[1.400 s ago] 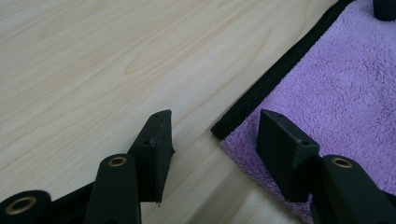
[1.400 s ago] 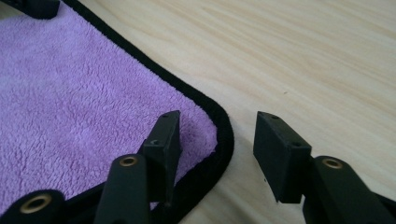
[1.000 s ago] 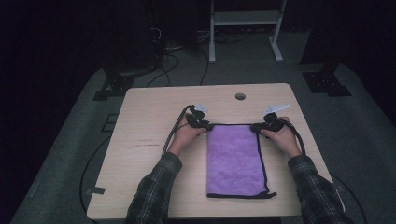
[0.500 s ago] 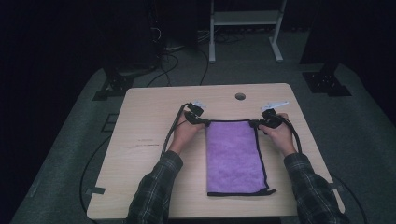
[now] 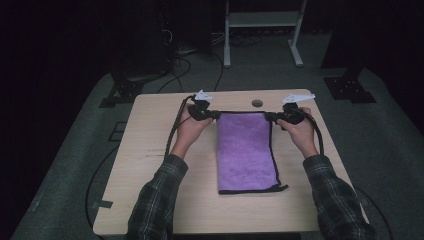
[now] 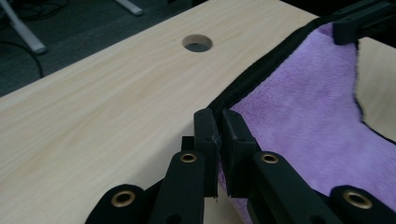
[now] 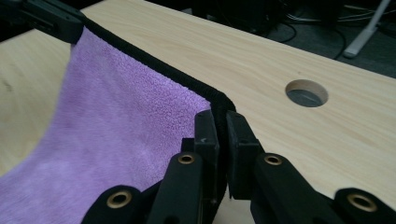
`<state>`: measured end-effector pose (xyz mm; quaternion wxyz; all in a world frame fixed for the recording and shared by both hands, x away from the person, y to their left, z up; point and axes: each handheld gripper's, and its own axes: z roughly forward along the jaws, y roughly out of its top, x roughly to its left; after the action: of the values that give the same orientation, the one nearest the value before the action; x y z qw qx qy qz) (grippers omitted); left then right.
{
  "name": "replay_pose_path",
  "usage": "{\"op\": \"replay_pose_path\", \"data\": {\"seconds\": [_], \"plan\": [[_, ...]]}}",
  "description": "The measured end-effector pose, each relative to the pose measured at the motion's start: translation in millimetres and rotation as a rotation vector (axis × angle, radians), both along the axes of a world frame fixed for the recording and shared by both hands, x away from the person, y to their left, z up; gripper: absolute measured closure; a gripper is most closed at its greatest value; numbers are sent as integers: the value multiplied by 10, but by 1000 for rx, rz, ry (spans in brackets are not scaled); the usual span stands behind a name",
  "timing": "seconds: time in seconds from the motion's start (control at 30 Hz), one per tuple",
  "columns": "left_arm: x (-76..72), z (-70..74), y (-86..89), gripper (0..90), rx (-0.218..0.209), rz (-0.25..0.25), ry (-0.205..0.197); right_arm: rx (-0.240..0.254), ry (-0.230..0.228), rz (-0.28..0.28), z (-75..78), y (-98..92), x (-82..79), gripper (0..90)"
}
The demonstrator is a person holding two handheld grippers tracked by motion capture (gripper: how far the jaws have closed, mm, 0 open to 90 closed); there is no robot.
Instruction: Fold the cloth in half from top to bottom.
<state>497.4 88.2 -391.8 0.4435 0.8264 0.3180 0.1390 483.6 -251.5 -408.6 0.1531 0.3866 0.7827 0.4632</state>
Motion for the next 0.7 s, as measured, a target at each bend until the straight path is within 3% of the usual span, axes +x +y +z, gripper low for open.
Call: {"op": "replay_pose_path", "data": {"seconds": [0.23,0.7], "plan": [[-247,-19,74,857,-34,-54,17,49,2,49,-43,-66,-202,837],[-830,-159,139,859,-66,-128,43,35,16,123,-142,-118,-678,836]]}}
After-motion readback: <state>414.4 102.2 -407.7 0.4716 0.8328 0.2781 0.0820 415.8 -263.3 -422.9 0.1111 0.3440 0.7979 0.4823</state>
